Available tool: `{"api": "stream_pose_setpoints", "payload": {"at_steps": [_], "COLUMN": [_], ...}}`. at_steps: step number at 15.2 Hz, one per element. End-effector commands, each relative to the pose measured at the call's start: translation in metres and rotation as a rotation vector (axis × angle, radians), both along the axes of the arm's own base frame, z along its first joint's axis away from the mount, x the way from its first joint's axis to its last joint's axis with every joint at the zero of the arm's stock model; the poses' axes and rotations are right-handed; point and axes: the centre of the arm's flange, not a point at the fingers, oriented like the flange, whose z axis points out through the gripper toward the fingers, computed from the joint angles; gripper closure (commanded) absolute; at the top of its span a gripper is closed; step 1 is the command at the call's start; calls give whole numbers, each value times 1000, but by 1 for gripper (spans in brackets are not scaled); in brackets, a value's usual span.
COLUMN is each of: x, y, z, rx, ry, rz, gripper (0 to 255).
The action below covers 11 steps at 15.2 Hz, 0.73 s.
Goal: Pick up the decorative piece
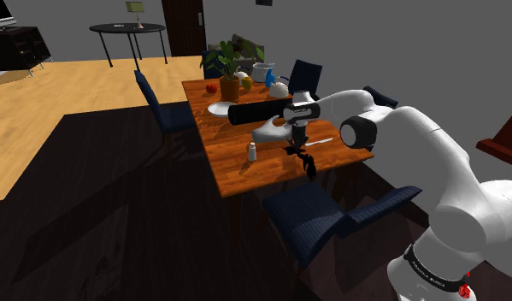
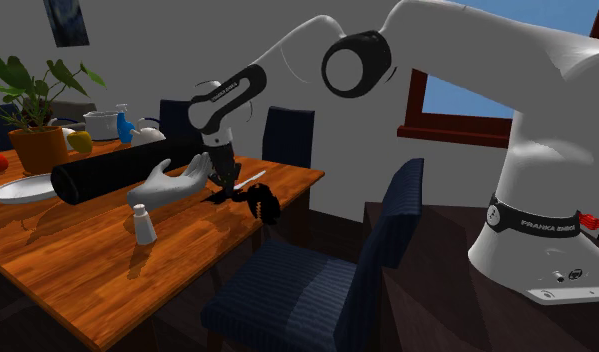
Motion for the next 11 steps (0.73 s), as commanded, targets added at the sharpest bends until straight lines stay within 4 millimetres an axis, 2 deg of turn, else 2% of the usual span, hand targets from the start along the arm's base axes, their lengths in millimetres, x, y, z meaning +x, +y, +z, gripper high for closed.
{"api": "stream_pose_setpoints", "payload": {"at_steps": [1, 11], "x": [0, 0], "y": [0, 0], "z": [10, 63], "rx": [0, 0], "ry": [0, 0], "rz": [0, 0], "gripper": [255, 255]}}
